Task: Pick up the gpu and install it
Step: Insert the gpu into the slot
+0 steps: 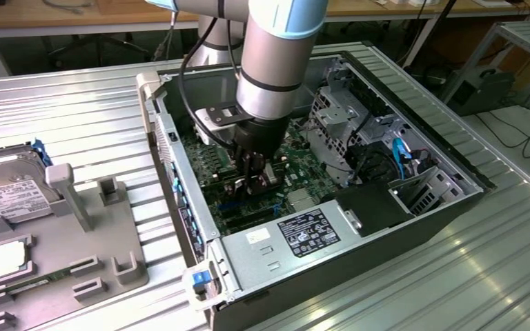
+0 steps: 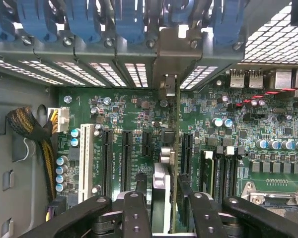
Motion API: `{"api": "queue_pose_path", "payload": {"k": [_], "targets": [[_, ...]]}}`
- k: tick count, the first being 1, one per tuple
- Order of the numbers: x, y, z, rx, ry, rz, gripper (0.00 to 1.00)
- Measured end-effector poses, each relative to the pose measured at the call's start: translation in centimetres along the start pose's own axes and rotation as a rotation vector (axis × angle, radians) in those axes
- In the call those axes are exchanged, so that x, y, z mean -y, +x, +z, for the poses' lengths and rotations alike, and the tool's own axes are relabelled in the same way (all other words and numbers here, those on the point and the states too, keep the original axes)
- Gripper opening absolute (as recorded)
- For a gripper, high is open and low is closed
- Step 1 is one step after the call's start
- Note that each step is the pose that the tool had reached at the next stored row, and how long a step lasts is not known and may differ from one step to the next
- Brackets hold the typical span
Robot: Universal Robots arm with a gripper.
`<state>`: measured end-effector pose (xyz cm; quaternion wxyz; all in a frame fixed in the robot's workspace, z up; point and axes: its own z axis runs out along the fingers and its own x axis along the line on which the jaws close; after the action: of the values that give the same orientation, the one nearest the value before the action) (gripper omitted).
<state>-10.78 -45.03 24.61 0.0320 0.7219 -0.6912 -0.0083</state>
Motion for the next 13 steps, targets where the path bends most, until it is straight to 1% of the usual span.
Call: {"api": "queue_pose_path", "payload": {"k": [2,3,8,9,10,13], "targets": [[-0.03,0.02,-0.47,-0.0002,0.0004,0.0,0.36],[-0.04,0.02,-0.54,-0.0001,0.0006,0.0,0.36],[-0.04,0.02,-0.53,0.0002,0.0008,0.0,0.36],[-0.04,0.02,-0.53,0.0007,0.0008,0.0,0.36],[-0.05,0.02,-0.55,0.0026,0.0007,0.0,0.36],[-0.04,0.02,-0.54,0.003,0.0009,0.0,0.36]]}}
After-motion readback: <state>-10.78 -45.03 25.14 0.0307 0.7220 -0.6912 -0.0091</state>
